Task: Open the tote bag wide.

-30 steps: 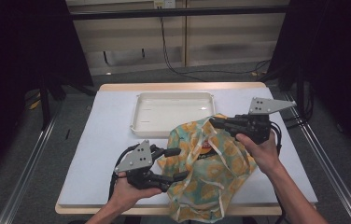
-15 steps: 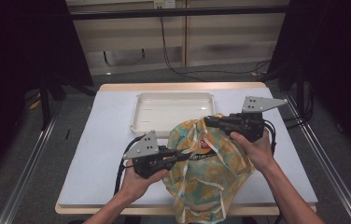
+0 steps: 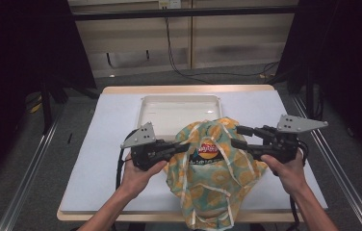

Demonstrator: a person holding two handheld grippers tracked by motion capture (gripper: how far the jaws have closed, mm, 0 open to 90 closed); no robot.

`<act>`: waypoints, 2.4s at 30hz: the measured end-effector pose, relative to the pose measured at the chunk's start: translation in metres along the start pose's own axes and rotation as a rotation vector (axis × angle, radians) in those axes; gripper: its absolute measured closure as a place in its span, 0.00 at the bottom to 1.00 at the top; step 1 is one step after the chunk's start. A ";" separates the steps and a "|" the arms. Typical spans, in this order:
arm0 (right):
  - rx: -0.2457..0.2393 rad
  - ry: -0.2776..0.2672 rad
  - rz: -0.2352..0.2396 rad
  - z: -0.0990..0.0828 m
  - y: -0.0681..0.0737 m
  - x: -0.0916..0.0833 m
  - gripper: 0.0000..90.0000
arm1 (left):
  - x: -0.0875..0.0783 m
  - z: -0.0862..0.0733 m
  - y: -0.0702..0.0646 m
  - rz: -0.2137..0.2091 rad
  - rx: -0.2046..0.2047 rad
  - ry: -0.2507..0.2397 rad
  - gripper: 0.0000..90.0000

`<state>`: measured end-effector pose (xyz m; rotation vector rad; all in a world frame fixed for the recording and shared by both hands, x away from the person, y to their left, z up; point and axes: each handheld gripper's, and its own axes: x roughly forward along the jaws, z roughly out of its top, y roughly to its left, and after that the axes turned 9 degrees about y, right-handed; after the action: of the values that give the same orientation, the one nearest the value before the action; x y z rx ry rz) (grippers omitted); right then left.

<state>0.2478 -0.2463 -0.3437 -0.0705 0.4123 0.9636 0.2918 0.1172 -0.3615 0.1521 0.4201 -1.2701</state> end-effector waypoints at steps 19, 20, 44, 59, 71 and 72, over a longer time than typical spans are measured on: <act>0.024 0.143 0.029 -0.087 0.029 -0.019 0.31 | -0.011 -0.003 0.020 0.036 -0.051 -0.028 1.00; 0.016 0.157 0.036 -0.089 0.029 -0.016 0.33 | -0.012 -0.003 0.021 0.041 -0.044 -0.021 1.00; 0.003 -0.003 -0.009 -0.021 -0.017 -0.024 1.00 | -0.038 -0.007 0.030 0.074 -0.050 -0.036 1.00; 0.071 -0.036 -0.094 0.012 -0.066 -0.001 1.00 | -0.034 -0.004 0.050 0.104 -0.081 -0.035 1.00; 0.170 0.019 -0.152 -0.003 -0.106 0.029 1.00 | -0.013 -0.020 0.072 0.135 -0.145 0.039 1.00; 0.178 0.029 -0.157 -0.004 -0.108 0.032 1.00 | -0.012 -0.023 0.074 0.134 -0.149 0.049 1.00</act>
<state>0.3494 -0.2845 -0.3727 0.0445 0.5098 0.7693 0.3542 0.1578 -0.3861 0.0839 0.5369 -1.1007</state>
